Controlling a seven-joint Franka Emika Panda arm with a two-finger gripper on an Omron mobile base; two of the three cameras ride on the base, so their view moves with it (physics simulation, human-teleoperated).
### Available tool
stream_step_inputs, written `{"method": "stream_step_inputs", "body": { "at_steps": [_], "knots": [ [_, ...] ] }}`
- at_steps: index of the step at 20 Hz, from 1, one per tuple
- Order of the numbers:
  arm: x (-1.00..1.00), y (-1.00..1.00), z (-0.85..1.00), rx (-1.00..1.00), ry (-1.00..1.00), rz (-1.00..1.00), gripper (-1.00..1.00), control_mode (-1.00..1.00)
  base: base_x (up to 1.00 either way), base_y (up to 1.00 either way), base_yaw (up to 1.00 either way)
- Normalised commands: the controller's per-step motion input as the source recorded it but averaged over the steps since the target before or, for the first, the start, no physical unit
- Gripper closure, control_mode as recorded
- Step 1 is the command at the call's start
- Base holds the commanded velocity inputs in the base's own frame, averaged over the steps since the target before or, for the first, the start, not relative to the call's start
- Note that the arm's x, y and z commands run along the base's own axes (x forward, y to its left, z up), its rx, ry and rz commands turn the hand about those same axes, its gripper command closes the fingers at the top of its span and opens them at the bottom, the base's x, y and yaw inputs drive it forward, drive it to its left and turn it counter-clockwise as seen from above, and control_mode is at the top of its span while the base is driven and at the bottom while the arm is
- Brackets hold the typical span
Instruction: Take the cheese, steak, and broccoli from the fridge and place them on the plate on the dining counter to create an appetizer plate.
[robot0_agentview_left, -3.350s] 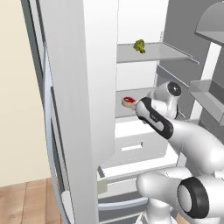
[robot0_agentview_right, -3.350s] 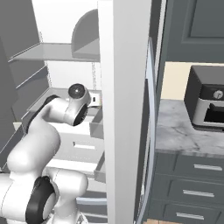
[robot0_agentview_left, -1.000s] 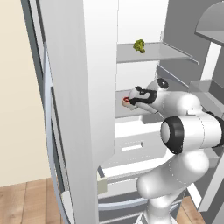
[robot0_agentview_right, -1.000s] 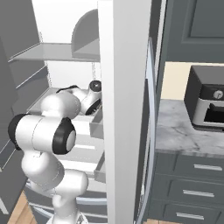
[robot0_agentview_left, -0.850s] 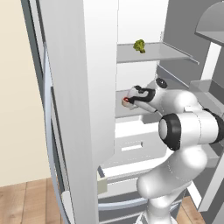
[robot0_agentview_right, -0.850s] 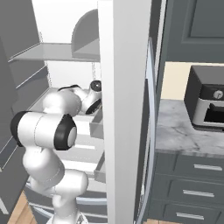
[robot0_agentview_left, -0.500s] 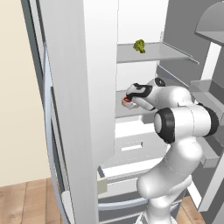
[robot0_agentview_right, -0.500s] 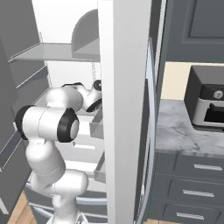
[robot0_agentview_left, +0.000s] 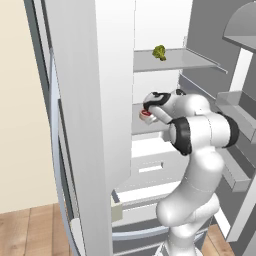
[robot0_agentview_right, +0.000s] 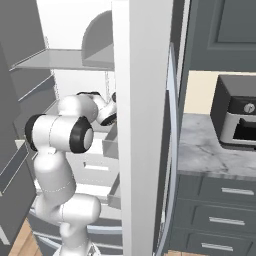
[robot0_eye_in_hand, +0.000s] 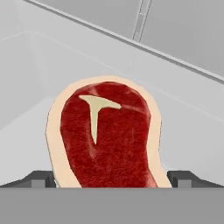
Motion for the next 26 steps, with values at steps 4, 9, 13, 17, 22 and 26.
{"method": "stream_step_inputs", "body": {
  "at_steps": [4, 9, 13, 17, 22, 26],
  "knots": [
    [0.28, 0.00, -0.49, -0.02, 0.01, 0.08, 1.00, -1.00, 0.00, 0.00, 0.00],
    [0.16, 0.00, -0.25, -0.02, 0.03, 0.05, 1.00, -1.00, 0.00, 0.00, 0.00],
    [-0.27, 0.09, -0.38, -0.03, -0.08, 0.00, 1.00, -1.00, 0.00, 0.00, 0.00],
    [-0.53, 0.32, -0.50, -0.02, -0.20, 0.00, 1.00, -1.00, 0.00, 0.00, 0.00],
    [-0.42, 0.27, -0.02, 0.00, -0.07, 0.00, 1.00, -1.00, 0.00, 0.00, 0.00],
    [-0.33, 0.02, 0.10, 0.00, 0.04, 0.00, 1.00, -1.00, 0.00, 0.00, 0.00]
  ]
}}
